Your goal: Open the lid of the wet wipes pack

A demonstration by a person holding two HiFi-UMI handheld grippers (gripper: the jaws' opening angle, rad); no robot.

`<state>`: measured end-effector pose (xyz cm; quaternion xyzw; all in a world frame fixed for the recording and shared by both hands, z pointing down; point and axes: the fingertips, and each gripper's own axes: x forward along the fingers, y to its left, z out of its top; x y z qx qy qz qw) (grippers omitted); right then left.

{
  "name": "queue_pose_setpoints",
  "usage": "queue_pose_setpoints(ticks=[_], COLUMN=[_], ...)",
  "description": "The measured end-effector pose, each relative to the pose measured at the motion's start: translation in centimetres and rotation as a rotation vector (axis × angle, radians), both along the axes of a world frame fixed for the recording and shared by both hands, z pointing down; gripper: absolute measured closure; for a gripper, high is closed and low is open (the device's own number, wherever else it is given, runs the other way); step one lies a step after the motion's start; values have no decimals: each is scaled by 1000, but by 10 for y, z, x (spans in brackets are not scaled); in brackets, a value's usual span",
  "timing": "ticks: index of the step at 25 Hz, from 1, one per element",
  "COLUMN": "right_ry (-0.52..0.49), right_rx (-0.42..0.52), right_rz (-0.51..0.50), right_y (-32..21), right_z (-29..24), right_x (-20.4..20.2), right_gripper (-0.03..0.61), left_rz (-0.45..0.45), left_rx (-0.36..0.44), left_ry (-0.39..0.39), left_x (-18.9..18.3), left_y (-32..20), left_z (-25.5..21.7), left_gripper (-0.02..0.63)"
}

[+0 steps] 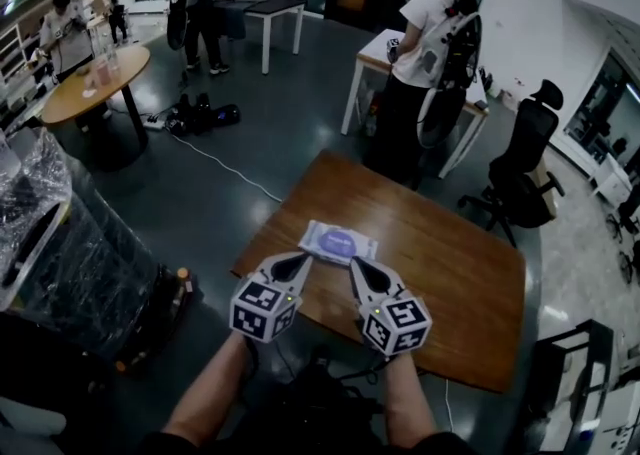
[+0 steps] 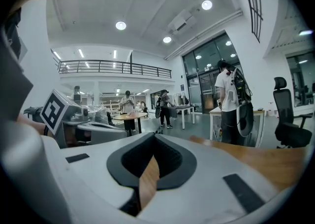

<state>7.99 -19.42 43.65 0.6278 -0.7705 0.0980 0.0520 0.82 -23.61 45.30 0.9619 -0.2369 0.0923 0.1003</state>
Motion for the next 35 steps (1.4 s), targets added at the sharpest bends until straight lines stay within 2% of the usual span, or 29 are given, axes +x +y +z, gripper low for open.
queue_pose_setpoints(ticks=[3,9,15,21,22,25,28,31,35], right_ry=[0,-8,51,171,191,266,326,403,473], right_rx=[-30,-107,-153,-242,-261,-318,-356,-341,-360], right_rz=[15,-7,-126,-237,-258,-309,-349,-403,-481], right_y=[-19,-56,-91,-113,-115,-122,-124,-129,-131], right_z=[23,65,100,140,148,173,192,200,214], right_x=[17,56,72,68,66,63,57,50,48], right_gripper=[569,569,569,559,515,441,384,325,286], left_rz=[13,1,-75,-139,-140,-143,-144,-158,-170], left_rx=[-10,-45,-94,-149,-158,-192,-222,-250,-272], left_ry=[-23,-140,-279,-394,-404,-408,-431,-462,-472], left_x=[14,48,68,66,67,69,69,68,70], left_y=[-11,-42,-80,-102,-104,-109,-109,-110,-111], left_z=[19,69,124,171,177,191,205,215,225], left_gripper=[607,607,607,607,607,607,607,607,607])
